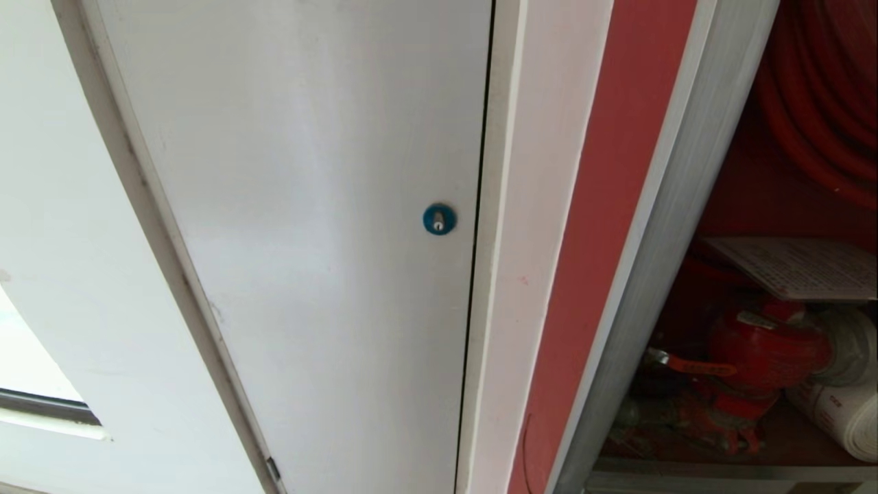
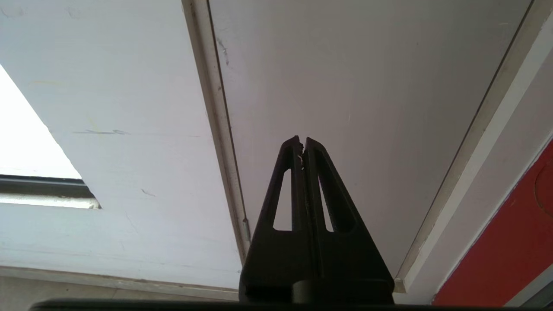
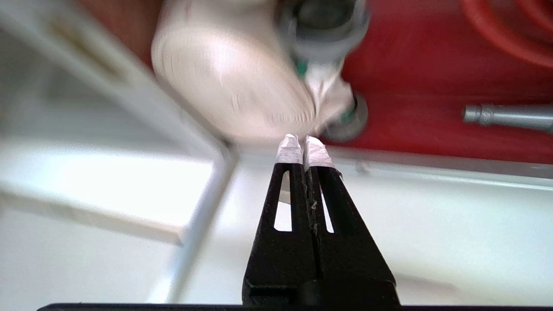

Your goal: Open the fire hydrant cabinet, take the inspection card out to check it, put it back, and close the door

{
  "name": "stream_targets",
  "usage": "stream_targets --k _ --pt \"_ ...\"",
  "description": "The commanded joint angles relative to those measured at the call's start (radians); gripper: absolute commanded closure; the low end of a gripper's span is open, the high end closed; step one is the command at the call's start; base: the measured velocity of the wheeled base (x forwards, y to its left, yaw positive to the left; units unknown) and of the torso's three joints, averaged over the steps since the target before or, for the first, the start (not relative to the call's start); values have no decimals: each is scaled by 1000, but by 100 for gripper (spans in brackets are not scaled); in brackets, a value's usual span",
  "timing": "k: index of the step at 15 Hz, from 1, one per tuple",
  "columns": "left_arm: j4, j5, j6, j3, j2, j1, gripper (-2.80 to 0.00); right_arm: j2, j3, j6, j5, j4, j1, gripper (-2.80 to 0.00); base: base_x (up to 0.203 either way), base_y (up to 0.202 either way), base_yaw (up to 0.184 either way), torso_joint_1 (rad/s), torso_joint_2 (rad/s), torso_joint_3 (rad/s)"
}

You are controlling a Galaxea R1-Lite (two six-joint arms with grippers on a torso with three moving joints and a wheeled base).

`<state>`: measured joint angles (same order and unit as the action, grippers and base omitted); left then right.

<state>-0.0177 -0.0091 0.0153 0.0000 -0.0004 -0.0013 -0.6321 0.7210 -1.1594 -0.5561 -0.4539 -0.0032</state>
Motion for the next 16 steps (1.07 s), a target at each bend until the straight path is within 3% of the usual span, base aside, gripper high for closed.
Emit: stream_targets --k 1,3,6,9,14,16 --pt "0 -1 0 6 -1 0 0 -12 33 -33 -25 -41 0 0 0 0 0 0 0 0" --pt "0 0 0 6 -1 1 0 -33 57 -65 -31 -62 -1 0 0 0 0 0 0 0" --pt "-1 0 0 6 -1 1 0 -102 79 -122 -135 -56 -1 0 0 0 0 0 0 0" --pt "0 0 0 6 -1 1 0 -178 97 -129 -154 -47 -34 0 0 0 0 0 0 0" --pt "-1 0 0 6 -1 1 0 -273 87 -168 -137 47 -138 0 0 0 0 0 0 0" --pt "-1 0 0 6 -1 1 0 -272 88 -175 -28 45 -165 0 0 0 0 0 0 0"
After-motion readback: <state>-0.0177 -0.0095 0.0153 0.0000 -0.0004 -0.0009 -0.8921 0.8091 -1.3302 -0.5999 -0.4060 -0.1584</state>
